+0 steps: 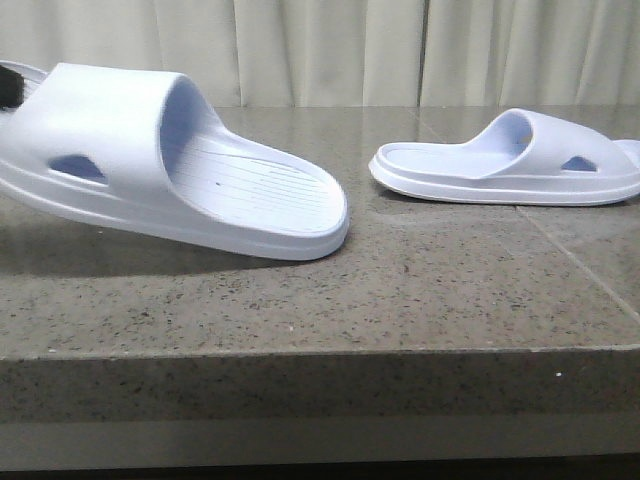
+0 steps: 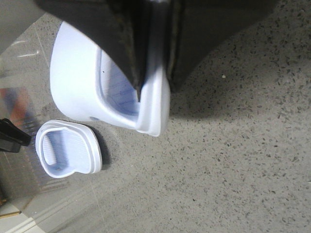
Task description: Insert blue slippers together front up
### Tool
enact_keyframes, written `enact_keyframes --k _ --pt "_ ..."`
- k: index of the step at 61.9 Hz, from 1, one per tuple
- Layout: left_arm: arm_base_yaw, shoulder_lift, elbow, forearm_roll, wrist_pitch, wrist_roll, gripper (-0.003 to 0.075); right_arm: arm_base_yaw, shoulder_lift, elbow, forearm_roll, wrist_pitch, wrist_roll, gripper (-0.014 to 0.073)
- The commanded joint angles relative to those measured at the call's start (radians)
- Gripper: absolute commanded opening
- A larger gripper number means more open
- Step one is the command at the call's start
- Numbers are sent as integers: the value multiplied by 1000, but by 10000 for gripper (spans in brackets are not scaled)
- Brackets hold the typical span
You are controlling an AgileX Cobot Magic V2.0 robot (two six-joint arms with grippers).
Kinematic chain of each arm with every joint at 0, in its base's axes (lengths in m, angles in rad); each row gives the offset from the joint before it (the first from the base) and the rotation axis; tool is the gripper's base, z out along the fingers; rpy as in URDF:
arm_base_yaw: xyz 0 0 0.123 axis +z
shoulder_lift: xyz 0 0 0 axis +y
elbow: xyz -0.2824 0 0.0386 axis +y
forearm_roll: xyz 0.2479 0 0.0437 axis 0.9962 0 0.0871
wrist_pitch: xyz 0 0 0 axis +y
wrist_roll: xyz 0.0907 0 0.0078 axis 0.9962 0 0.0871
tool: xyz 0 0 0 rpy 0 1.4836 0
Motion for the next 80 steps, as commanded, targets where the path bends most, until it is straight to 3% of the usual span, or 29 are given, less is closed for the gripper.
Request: enact_keyframes --k 1,16,31,50,54,68,80 --pt "-7 -26 -24 -73 20 0 -20 25 4 -63 61 26 -18 486" --pt "-7 -26 -24 -73 20 0 -20 73 84 -105 57 -6 -18 423" --pt "-7 -26 -24 -73 22 0 -20 114 124 -111 57 89 -18 356" --pt "-7 -26 -24 -74 22 0 -20 124 127 -111 57 132 -18 -23" --pt "-7 -26 -24 -74 22 0 -20 124 125 -112 60 138 -18 -69" --pt "-7 -24 -24 -92 14 0 -20 117 21 -112 63 145 -15 -64" --pt "-59 -13 -24 -216 -14 15 -20 63 -137 -108 65 218 44 -64"
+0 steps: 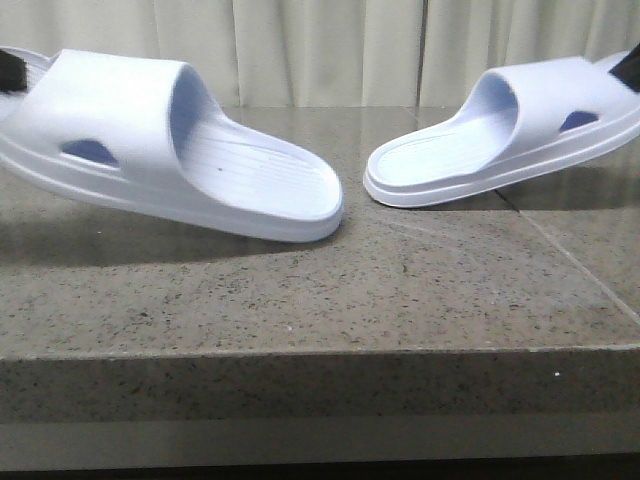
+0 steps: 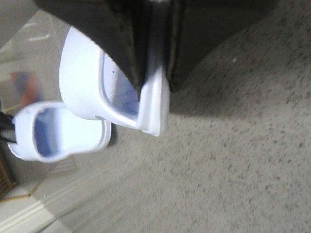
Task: Insert blue slippers together front up
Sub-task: 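Grasp the other slipper's heel with the right gripper and lift, then lower the left slipper and slide the right slipper over it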
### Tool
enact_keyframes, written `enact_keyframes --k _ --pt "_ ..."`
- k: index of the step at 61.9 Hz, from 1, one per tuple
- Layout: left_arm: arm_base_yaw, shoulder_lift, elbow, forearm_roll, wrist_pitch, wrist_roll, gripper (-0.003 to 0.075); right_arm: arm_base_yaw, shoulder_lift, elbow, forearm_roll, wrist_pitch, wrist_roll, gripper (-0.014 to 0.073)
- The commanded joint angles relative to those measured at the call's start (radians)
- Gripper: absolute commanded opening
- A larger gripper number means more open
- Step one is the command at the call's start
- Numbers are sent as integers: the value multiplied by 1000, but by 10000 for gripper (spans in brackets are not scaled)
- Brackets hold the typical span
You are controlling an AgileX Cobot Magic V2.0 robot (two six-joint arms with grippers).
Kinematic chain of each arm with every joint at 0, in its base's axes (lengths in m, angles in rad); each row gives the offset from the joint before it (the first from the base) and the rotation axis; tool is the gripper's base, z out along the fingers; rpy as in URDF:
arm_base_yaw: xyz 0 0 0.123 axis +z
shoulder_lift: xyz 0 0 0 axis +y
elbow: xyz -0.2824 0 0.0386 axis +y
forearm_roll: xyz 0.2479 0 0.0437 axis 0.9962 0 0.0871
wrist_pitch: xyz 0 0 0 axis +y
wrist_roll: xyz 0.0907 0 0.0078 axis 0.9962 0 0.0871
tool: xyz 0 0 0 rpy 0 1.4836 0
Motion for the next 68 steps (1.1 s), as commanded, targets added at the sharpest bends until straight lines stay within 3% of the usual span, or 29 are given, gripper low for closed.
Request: enact_keyframes --k 1,17,25,41,68 --pt "-50 -8 -24 -143 10 19 -20 -41 -124 -17 36 72 20 -64" --pt "-265 111 -32 -331 -146 136 -20 -202 -244 -11 42 244 48 -65" --pt "-318 197 -71 -339 -163 136 -20 -217 -257 74 111 223 48 -65" --pt "-321 288 -123 -339 -161 136 -20 -123 -267 226 127 92 -2 -65" --pt "-321 290 -123 -320 -161 136 -20 163 -265 275 156 -204 10 -65"
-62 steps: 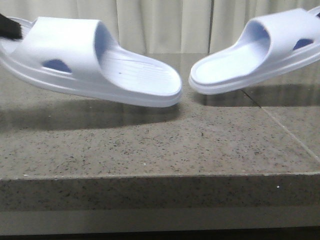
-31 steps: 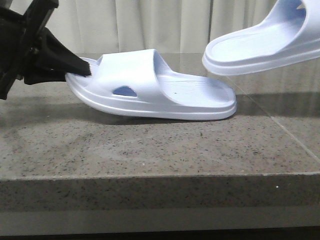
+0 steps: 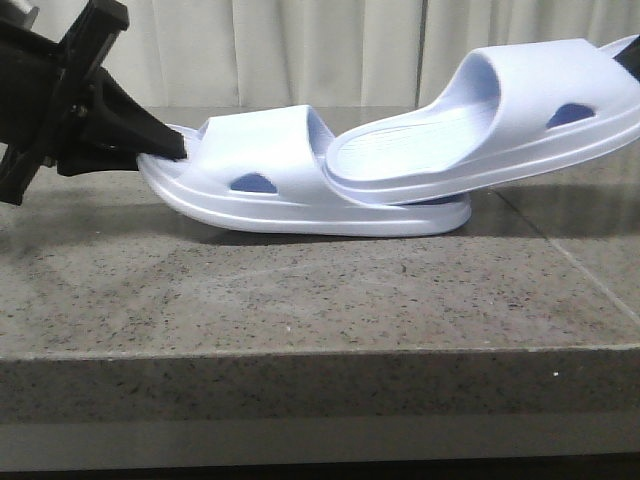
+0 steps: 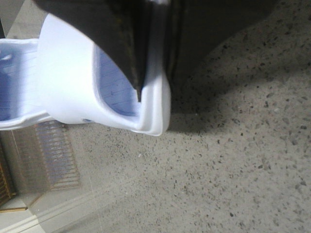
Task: Insert blue slippers together front up
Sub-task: 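Lower the left slipper and slide the right slipper over it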
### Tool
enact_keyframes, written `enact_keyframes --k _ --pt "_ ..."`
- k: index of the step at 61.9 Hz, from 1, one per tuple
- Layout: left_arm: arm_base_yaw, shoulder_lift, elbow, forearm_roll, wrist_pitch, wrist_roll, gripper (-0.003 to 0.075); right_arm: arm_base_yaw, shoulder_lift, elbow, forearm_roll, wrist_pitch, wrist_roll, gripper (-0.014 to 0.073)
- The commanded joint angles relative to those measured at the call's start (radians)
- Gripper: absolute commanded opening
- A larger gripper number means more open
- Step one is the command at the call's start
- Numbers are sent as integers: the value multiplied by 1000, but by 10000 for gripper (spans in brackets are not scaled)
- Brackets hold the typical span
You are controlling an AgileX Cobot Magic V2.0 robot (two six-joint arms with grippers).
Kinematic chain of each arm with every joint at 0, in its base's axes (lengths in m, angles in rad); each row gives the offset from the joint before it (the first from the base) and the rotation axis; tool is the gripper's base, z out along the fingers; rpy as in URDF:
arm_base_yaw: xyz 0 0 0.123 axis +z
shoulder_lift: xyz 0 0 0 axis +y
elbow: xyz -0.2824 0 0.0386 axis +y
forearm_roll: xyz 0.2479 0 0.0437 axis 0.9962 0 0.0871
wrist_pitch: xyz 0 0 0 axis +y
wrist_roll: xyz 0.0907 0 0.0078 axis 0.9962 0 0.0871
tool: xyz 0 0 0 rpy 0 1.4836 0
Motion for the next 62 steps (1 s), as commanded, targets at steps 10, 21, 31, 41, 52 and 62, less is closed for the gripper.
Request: enact_keyframes --k 10,21,31,41,52,62 --pt "-6 -31 -29 -41 39 4 -20 213 -34 53 118 -158 -6 -65" --pt "-6 -31 -29 -40 39 4 -20 426 3 57 153 -295 -6 -65" --pt "-6 -31 -29 -34 39 4 -20 516 61 56 159 -395 -7 -65" --pt "-6 -31 -29 -26 39 4 -20 517 68 56 159 -403 -21 -65" --pt "-6 -31 -29 -26 39 4 -20 517 66 56 158 -416 -22 -65" --pt "-6 -31 -29 -26 41 4 -20 502 57 56 113 -442 -23 -64"
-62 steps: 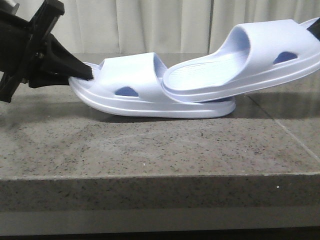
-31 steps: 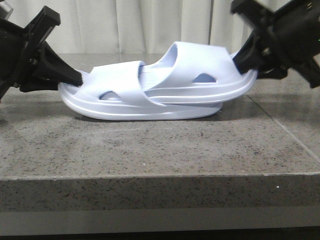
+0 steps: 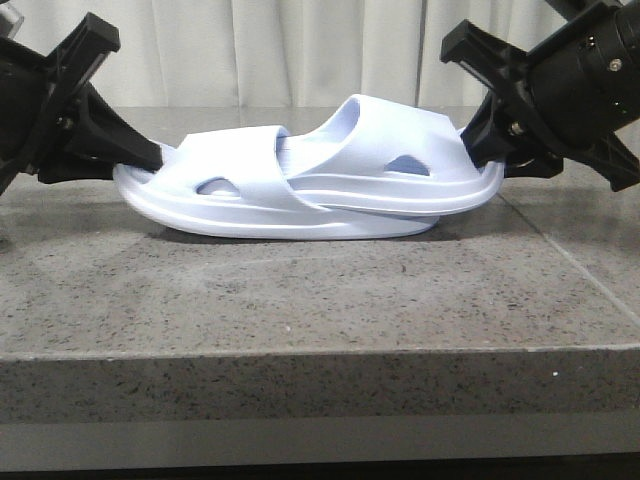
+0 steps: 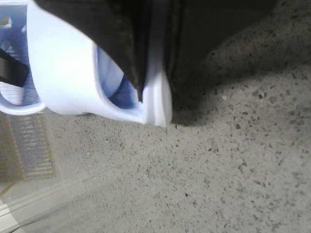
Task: Insert blue slippers together front up
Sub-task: 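Lower the left slipper and slide the right slipper over it, then press the right slipper down onto the left one, then release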
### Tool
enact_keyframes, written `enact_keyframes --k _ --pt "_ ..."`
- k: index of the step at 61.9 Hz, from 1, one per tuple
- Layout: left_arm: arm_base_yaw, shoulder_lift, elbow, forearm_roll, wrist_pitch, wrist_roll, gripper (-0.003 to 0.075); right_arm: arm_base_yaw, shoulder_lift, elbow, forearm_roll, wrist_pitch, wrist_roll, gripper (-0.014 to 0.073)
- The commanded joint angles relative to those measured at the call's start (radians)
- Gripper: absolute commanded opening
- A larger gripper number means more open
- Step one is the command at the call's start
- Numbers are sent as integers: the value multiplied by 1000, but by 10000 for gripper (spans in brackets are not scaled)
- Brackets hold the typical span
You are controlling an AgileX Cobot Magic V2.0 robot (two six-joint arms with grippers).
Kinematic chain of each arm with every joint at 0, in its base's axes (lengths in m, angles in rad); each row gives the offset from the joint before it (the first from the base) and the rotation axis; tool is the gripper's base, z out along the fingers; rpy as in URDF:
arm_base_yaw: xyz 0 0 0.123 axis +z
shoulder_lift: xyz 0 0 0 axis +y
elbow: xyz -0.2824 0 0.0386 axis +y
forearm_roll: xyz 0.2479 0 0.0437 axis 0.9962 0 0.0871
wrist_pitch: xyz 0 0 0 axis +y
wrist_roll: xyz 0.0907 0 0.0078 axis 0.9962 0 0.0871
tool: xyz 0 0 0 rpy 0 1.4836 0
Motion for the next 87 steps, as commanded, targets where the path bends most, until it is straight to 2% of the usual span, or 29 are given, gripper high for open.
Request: enact_keyframes --k 1,5,10,16,24,28,31,43,57,81,84,87 --pt "-12 -33 -29 -46 116 4 -20 7 -27 -20 -38 83 -26 -62" --pt "-12 -33 -29 -46 116 4 -20 -5 -31 -20 -42 87 -26 -38" --pt "-12 -33 -29 -46 116 4 -20 -21 -32 -20 -46 94 -26 36" --pt "-12 -33 -29 -46 116 4 -20 -42 -33 -20 -60 113 -27 191" --pt "-12 -33 -29 -46 116 4 -20 -91 -51 -20 -101 139 -27 453" --pt "-12 -33 -29 -46 114 4 -20 -127 -69 -20 -128 158 -27 533" --pt "-12 -33 -29 -46 114 4 -20 -167 -84 -20 -152 176 -27 556" --pt "-12 -33 -29 -46 112 4 -20 -338 -172 -20 -231 273 -27 559" --pt "-12 -33 -29 -46 111 4 -20 -494 -271 -20 -252 444 -27 559" --pt "-12 -29 -23 -22 111 5 -16 -502 -316 -19 -257 466 -27 559" --pt "-12 -29 -23 -17 111 5 8 -502 -316 -19 -257 469 -27 559" --pt "-12 -29 -23 -10 111 5 65 -502 -316 -19 -257 470 -27 559"
